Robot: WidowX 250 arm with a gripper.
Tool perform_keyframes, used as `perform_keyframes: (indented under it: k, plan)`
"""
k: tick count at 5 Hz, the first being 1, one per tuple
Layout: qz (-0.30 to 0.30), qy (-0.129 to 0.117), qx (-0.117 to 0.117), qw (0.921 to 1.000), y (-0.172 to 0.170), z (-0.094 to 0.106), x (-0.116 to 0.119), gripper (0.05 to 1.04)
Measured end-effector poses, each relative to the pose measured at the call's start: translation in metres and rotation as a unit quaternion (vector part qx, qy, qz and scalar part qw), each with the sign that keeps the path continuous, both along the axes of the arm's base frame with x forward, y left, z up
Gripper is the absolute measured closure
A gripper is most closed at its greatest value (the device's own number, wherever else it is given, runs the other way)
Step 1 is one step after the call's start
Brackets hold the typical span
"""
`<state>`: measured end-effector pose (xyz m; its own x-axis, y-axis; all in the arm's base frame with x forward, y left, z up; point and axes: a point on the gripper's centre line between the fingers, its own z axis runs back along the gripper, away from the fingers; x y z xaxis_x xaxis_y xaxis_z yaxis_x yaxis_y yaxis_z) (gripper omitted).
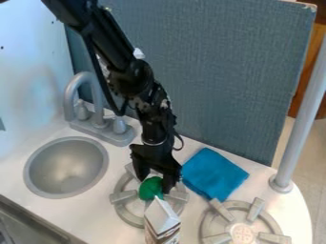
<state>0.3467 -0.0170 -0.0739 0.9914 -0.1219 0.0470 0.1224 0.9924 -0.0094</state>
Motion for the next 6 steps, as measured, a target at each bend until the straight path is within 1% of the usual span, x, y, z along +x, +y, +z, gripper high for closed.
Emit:
perform_keyframes:
  k: [1,2,3,4,5,6]
  plan:
    - [-0.003,0.049,0.015,0.9987,0.004,-0.006,-0.001,0.140]
    - [-0.010,0.069,0.013,0.9975,0.003,-0.006,-0.001,0.343]
    - [-0.020,0.079,0.005,0.9967,0.001,-0.005,-0.003,0.365]
    - [-0.019,0.085,-0.009,0.9961,0.003,-0.003,-0.004,0.375]
    - [-0.008,0.062,-0.035,0.9974,0.012,0.022,0.010,0.423]
    - [0.005,0.042,-0.049,0.9979,0.019,0.041,0.030,0.423]
